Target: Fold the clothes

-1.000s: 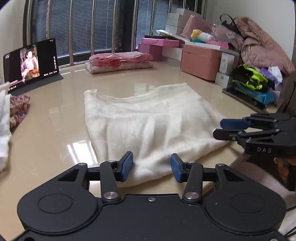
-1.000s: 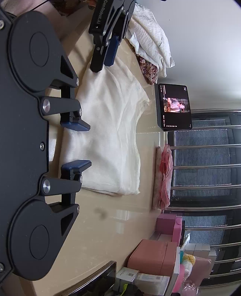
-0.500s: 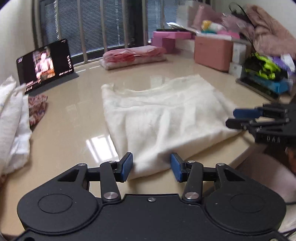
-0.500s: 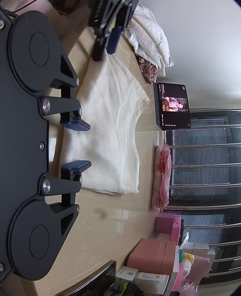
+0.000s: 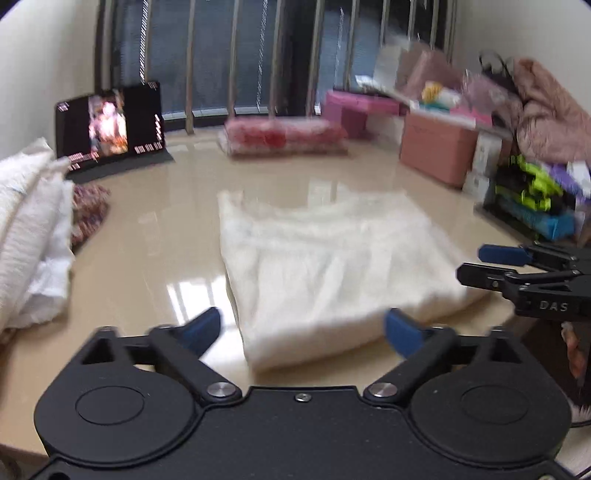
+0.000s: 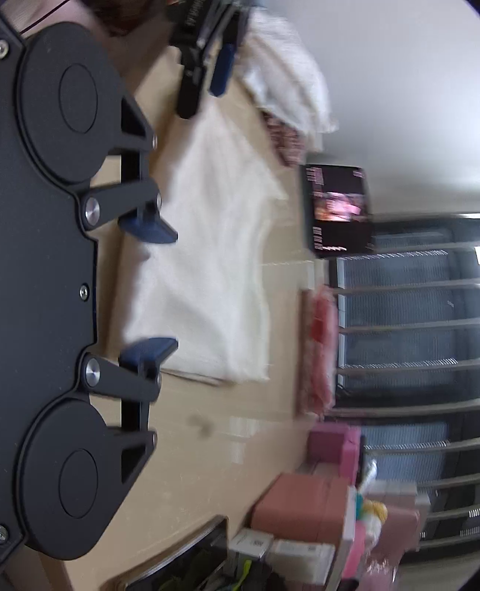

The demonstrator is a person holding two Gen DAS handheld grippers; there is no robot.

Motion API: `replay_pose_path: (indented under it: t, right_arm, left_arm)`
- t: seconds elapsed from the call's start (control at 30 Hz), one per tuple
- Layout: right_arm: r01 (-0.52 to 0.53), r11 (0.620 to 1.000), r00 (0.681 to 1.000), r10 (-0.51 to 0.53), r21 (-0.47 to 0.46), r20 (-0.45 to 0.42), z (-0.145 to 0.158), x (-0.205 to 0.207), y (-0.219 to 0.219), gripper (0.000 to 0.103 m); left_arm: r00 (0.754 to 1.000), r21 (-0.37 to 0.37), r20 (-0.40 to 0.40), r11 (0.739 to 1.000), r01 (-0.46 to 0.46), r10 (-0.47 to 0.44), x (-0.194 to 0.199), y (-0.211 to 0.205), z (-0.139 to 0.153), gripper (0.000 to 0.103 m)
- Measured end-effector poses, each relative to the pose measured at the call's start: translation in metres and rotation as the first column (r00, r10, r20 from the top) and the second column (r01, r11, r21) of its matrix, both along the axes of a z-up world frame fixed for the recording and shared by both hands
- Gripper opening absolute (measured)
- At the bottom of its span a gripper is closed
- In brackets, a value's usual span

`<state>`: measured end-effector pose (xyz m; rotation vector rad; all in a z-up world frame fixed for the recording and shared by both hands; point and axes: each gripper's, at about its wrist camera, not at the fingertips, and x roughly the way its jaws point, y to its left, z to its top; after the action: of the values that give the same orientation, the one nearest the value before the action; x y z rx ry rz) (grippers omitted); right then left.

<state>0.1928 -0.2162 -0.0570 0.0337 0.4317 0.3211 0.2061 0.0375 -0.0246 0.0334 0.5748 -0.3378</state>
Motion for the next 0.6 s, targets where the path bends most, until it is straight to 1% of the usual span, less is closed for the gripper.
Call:
replay_pose_path:
  t: [0.03, 0.07, 0.1, 0.13, 0.2, 0.23, 0.37, 0.53, 0.6]
  right_arm:
    - [0.005, 1.000, 1.000, -0.005, 0.008, 0.021, 0.007, -0.003, -0.001, 0.074]
    - [0.010, 1.000, 0.999, -0.011, 0.014, 0.042, 0.013, -0.006, -0.001, 0.081]
    - [0.009, 1.000, 0.998, -0.010, 0.018, 0.058, 0.020, -0.008, -0.001, 0.094]
    - [0.006, 1.000, 0.997, -0.007, 0.023, 0.072, 0.026, -0.011, -0.001, 0.099]
    - [0.001, 1.000, 0.997, -0.002, 0.020, 0.083, 0.036, -0.014, 0.000, 0.099]
    - [0.003, 1.000, 0.997, -0.004, 0.011, 0.079, 0.039, -0.015, 0.001, 0.101]
    - [0.016, 1.000, 0.999, -0.015, -0.016, 0.035, 0.044, -0.017, 0.006, 0.102]
    - [0.019, 1.000, 0.999, -0.019, -0.005, -0.032, 0.042, -0.020, 0.008, 0.102]
    - [0.023, 1.000, 0.998, -0.023, 0.000, -0.060, 0.040, -0.020, 0.008, 0.102]
  left_arm:
    - [1.000, -0.014, 0.021, 1.000, -0.008, 0.008, -0.003, 0.001, 0.006, 0.103]
    - [0.999, -0.030, 0.038, 0.999, -0.011, 0.012, -0.005, 0.002, 0.012, 0.103]
    - [0.998, -0.046, 0.053, 0.999, -0.013, 0.016, -0.007, 0.003, 0.017, 0.103]
    - [0.998, -0.058, 0.064, 0.998, -0.016, 0.019, -0.009, 0.003, 0.022, 0.103]
    - [0.996, -0.075, 0.084, 0.997, -0.018, 0.025, -0.013, 0.002, 0.031, 0.103]
    - [0.995, -0.077, 0.092, 0.997, -0.021, 0.028, -0.014, 0.001, 0.034, 0.103]
    - [0.994, -0.078, 0.107, 0.997, -0.021, 0.029, -0.021, -0.004, 0.042, 0.103]
    - [0.995, -0.099, 0.095, 0.995, -0.030, 0.040, -0.030, -0.006, 0.040, 0.103]
    - [0.996, -0.114, 0.076, 0.992, -0.044, 0.053, -0.033, -0.003, 0.037, 0.103]
